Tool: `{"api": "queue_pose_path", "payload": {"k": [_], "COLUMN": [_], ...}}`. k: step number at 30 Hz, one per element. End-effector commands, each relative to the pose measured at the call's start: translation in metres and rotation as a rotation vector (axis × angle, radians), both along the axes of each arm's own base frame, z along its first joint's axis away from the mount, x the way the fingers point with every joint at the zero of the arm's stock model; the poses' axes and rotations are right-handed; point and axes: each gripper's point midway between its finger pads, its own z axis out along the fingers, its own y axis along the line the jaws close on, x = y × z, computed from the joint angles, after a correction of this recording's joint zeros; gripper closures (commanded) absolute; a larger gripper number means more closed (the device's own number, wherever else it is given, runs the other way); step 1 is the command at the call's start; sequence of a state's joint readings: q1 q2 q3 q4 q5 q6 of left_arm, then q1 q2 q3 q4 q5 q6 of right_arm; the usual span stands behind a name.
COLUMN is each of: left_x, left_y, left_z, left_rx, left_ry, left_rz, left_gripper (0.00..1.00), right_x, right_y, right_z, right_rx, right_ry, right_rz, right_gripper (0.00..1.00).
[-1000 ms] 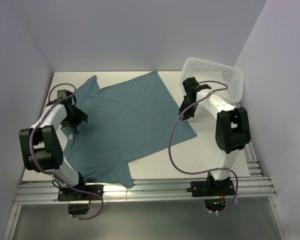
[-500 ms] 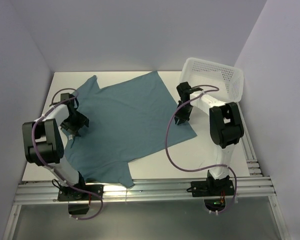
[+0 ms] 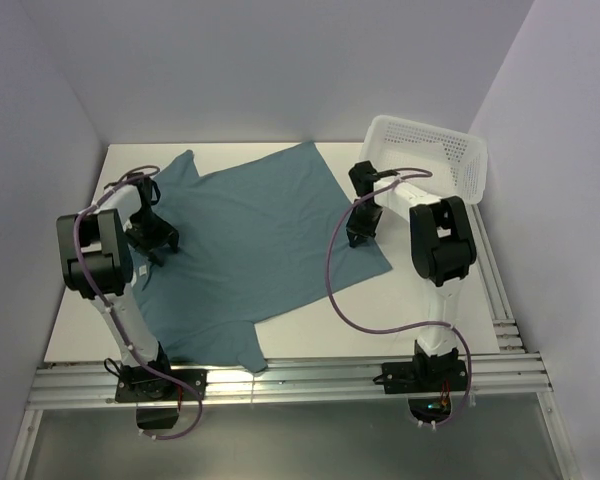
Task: Roll the t-shirts
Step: Flatten the tshirt
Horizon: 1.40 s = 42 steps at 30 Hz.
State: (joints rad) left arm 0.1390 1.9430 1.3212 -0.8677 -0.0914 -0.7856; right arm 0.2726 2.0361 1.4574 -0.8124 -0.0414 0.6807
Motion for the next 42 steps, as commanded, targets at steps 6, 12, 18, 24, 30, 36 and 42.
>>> {"api": "queue_pose_path", "payload": {"k": [6, 12, 18, 24, 30, 36, 42], "left_x": [0.122, 0.166, 0.204, 0.233, 0.25, 0.243, 0.192], "left_y": [0.016, 0.005, -0.005, 0.005, 0.028, 0.023, -0.006], "left_z": [-0.033, -0.051, -0.062, -0.056, -0.033, 0.064, 0.154], "left_rx": [0.037, 0.003, -0.045, -0.06, -0.101, -0.097, -0.148], "left_ry": [-0.187, -0.168, -0.223, -0.301, -0.399, -0.578, -0.634], "left_rz": [-0.03, -0.067, -0.075, -0.049, 0.012, -0.035, -0.089], "left_gripper": [0.39, 0.4, 0.41, 0.4, 0.41, 0.32, 0.27], "right_x": [0.026, 0.036, 0.055, 0.059, 0.055, 0.063, 0.037], "right_y": [-0.002, -0.002, 0.0, 0.002, 0.002, 0.017, 0.055], "right_z": [-0.002, -0.003, 0.009, 0.012, 0.024, 0.074, 0.122], "right_rx": [-0.058, -0.057, -0.041, -0.034, -0.014, 0.087, 0.231], "right_ry": [-0.017, -0.015, -0.059, -0.04, -0.093, -0.208, -0.326], "right_rz": [-0.034, -0.065, -0.078, -0.068, -0.059, 0.006, 0.148], "right_gripper": [0.85, 0.85, 0.84, 0.84, 0.82, 0.65, 0.48]}}
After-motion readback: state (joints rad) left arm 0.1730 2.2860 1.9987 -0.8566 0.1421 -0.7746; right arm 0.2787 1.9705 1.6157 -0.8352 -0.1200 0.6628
